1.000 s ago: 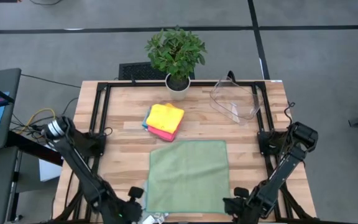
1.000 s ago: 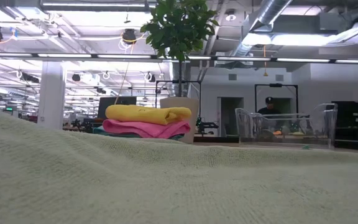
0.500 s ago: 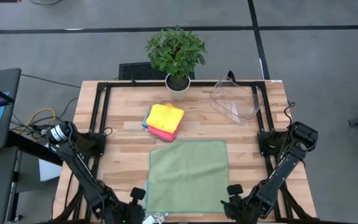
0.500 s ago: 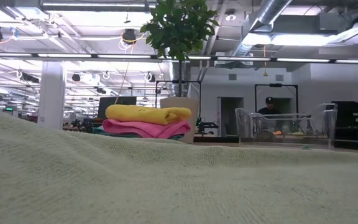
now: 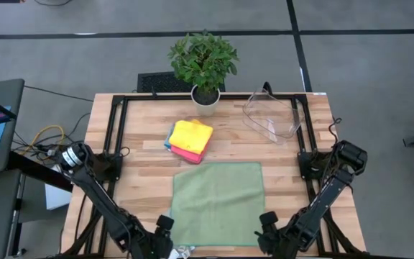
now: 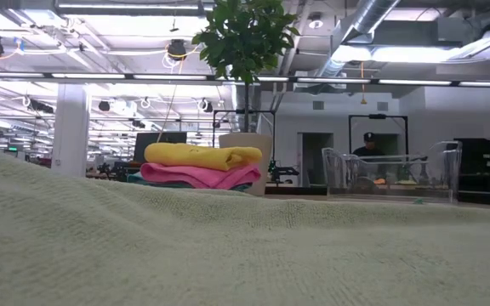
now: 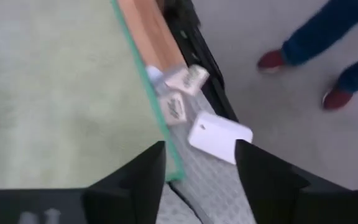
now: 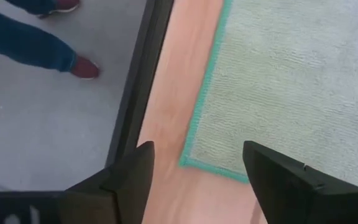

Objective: Fold microfiber towels
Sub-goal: Fold the light green microfiber towel

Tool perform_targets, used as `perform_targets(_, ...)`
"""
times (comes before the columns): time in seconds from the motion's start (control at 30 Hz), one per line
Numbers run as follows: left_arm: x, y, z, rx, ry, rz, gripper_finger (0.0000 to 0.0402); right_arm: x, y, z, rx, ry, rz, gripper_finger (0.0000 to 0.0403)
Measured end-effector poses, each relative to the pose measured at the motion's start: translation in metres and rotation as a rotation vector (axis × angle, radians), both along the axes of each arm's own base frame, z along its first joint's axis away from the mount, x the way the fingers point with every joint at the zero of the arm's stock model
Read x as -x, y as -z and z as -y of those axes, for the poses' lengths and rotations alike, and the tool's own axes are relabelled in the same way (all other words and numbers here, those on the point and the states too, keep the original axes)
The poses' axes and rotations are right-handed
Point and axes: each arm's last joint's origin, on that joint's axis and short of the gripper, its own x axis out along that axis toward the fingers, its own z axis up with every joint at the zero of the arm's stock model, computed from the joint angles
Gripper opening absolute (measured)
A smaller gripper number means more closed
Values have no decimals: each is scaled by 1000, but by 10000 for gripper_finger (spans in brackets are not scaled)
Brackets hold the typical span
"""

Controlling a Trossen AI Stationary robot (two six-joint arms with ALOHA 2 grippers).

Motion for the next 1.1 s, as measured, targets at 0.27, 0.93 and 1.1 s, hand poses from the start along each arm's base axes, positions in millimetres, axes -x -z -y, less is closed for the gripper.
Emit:
perform_targets(0.27,-2,24,8,-25,-69,-41,224,11,11,-3,-1,54,57,275)
perform_targets(0.93,3,47,10,-155,-81,-20,224,7,50,-5,54,156,43,275)
perform_targets(1.1,5,52,4,-234,-87,-35,220,8,51,-4,44,207,41,275)
